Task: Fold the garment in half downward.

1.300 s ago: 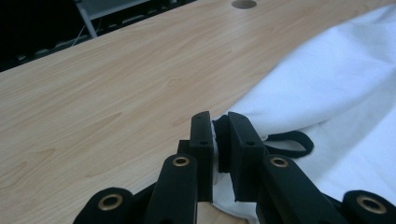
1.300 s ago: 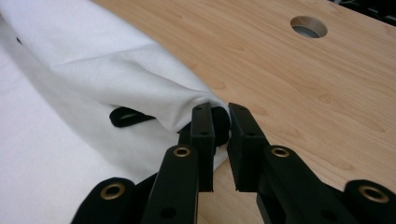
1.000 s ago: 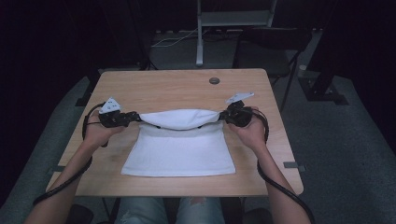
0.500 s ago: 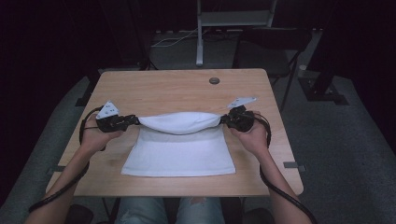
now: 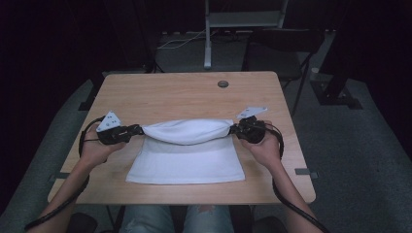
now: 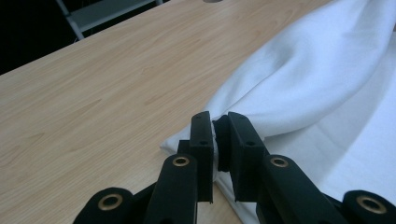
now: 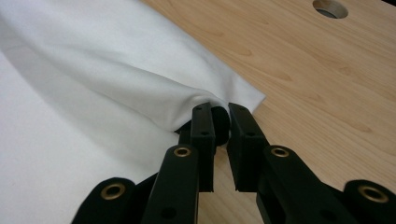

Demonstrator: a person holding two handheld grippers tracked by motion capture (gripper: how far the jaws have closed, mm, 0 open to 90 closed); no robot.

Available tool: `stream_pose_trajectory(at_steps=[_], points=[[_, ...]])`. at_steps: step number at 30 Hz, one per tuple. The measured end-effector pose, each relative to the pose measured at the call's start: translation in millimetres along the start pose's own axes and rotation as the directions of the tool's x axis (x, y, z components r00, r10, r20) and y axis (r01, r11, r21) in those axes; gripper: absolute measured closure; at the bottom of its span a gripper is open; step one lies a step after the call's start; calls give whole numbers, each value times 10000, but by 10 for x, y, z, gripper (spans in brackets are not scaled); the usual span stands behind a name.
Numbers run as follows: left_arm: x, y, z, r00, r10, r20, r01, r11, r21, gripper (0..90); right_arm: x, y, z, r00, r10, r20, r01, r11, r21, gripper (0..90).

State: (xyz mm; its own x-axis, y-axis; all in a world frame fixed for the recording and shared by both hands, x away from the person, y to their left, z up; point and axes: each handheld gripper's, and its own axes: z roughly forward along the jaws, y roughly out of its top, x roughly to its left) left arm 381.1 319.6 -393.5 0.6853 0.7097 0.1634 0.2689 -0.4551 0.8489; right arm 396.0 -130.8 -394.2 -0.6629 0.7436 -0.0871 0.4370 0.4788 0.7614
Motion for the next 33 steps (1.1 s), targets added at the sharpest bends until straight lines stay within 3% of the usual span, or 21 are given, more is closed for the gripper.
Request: stream_pose_trajectory(at_steps=[33], points=[[-176, -119, -186, 9993, 382, -33, -382, 9992, 79, 818, 178, -163, -225, 9990, -446, 18, 446, 9990, -76, 819]])
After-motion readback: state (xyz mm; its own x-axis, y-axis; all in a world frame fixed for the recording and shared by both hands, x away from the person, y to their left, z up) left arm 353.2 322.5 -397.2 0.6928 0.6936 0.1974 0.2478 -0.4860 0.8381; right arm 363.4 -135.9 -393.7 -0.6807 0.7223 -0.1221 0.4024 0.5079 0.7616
